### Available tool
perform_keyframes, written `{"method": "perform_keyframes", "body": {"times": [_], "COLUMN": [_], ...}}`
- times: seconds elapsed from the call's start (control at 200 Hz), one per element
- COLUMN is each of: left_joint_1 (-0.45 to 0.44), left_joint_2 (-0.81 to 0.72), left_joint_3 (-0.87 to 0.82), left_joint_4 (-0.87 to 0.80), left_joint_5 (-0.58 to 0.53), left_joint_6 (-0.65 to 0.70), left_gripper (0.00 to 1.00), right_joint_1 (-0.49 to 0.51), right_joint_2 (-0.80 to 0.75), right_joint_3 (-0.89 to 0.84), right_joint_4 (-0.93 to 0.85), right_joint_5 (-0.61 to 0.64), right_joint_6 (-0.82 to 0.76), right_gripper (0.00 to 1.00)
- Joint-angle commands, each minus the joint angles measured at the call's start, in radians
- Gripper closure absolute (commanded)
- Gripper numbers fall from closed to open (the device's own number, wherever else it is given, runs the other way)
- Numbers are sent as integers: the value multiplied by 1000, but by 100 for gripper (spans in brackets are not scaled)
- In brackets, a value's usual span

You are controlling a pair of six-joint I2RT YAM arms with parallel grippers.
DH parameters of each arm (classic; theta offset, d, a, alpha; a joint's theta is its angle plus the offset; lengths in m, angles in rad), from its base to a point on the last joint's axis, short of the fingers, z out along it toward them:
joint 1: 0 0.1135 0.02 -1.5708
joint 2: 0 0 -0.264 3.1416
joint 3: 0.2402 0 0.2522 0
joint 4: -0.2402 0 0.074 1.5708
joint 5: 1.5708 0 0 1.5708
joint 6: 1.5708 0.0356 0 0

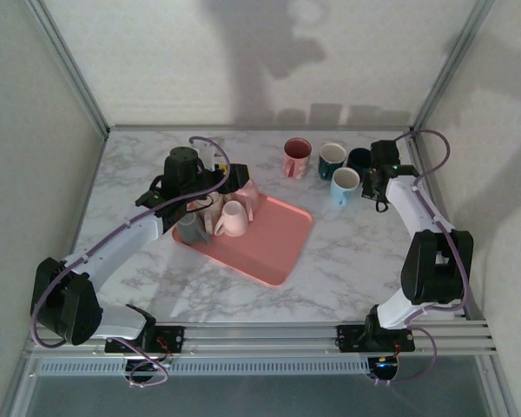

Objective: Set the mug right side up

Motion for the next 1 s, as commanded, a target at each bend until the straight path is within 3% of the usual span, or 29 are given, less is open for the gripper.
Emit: {"method": "perform_keyframes", "body": {"times": [0.0,0.496,0.706,0.871,0.996], "left_joint_1": [7,8,7,7,11], "left_joint_2": [-3,15,24,24,18], "left_joint_3": [-7,-1,-1,1,-7], "left_joint_4": [-2,-2,4,-1,4], "left_joint_5": [-6,-1,3,-5,-19], "left_joint_6": [15,7,4,7,-5], "left_gripper": [30,30,29,29,29], "right_joint_1": [-6,-5,-5,-5,0], "right_joint_2": [16,104,113,124,112], "right_joint_3": [-5,-21,-27,-26,-32], "right_joint_4": [82,114,120,116,110], "right_joint_5": [38,57,33,11,14], "right_joint_6": [1,3,0,15,21], "right_gripper": [100,100,89,87,76]}}
